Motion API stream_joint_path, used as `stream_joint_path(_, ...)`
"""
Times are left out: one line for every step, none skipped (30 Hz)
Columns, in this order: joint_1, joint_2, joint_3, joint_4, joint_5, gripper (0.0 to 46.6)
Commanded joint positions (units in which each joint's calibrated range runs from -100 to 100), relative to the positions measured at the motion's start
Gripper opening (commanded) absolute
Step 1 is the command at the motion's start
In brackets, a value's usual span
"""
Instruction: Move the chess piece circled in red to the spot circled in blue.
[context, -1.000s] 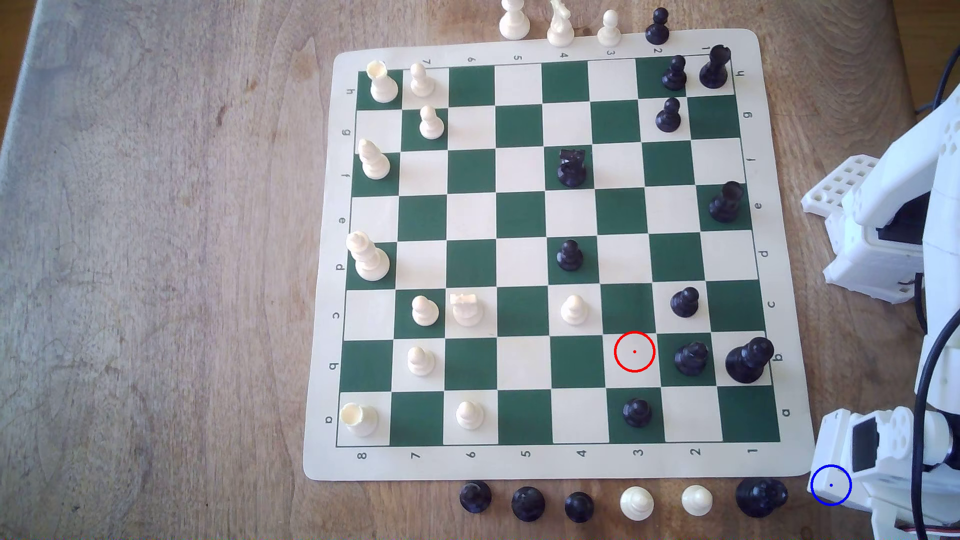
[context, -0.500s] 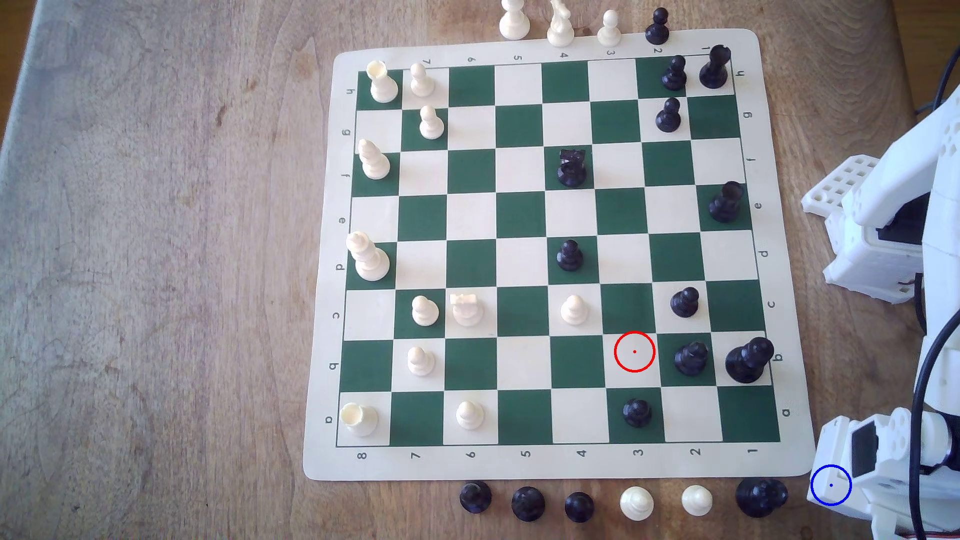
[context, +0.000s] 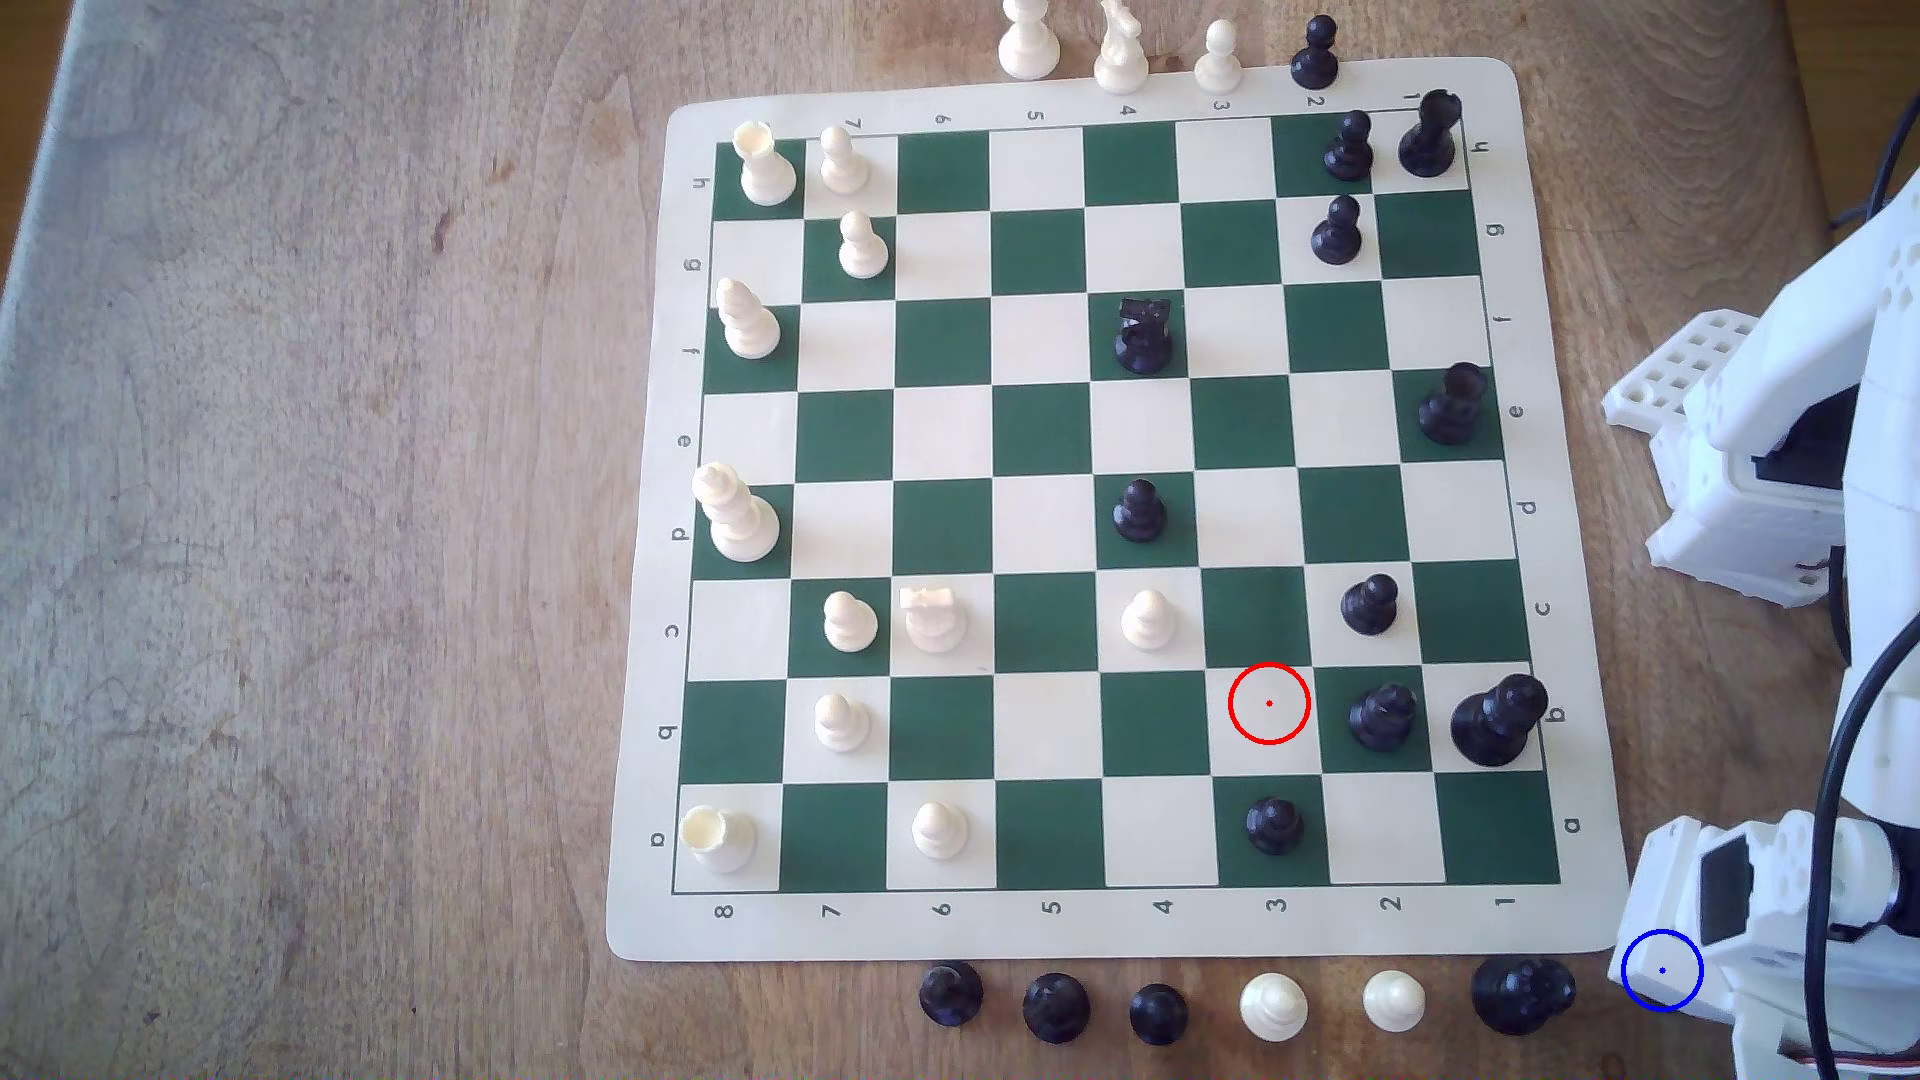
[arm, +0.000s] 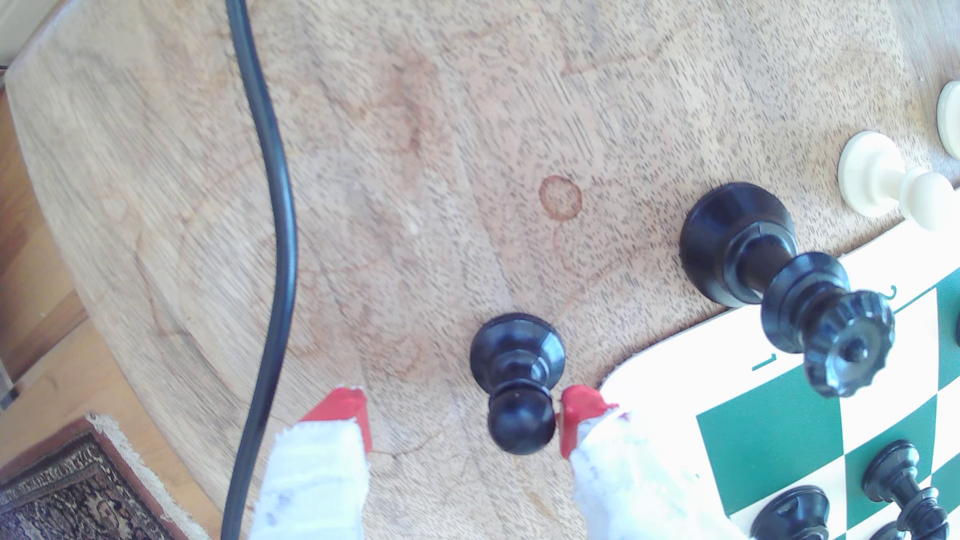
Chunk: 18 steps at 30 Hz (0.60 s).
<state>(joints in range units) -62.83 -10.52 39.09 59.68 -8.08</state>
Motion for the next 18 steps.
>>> stream_joint_path(1.63, -7.82, -4.27, 3.3, -0.24, 20.4)
stream_joint_path(2.02, -8.42, -5.54, 4.28, -0.24, 20.4)
stream_joint_path(2.49, -8.84, -7.08, 5.76, -0.29, 20.4)
stream_joint_path(3.19, -9.26, -10.08, 8.54, -0.29, 20.4)
stream_joint_path(3.43, -9.52, -11.25, 10.02, -0.2, 20.4)
stream_joint_path(3.5, -9.86, -12.07, 11.49, -0.15, 20.3)
stream_joint_path(3.5, -10.28, -12.43, 12.39, -0.1, 20.2)
stream_joint_path(3.5, -10.71, -12.8, 13.46, -0.1, 20.1)
stream_joint_path(3.58, -11.73, -13.43, 15.58, -0.2, 19.9)
stream_joint_path(3.82, -12.24, -13.79, 16.65, -0.24, 19.9)
stream_joint_path(4.05, -12.49, -14.61, 18.04, -0.24, 19.8)
stream_joint_path(4.36, -12.74, -15.33, 19.35, -0.24, 19.7)
stream_joint_path(4.83, -13.42, -16.78, 22.55, -0.2, 19.7)
stream_joint_path(5.3, -13.93, -17.33, 24.02, -0.15, 19.7)
stream_joint_path(5.69, -14.27, -17.69, 25.09, -0.1, 19.6)
stream_joint_path(6.4, -14.95, -17.87, 26.48, 0.0, 19.6)
stream_joint_path(6.95, -15.55, -17.87, 27.13, 0.05, 19.6)
stream_joint_path(8.43, -16.9, -17.87, 28.77, 0.1, 19.6)
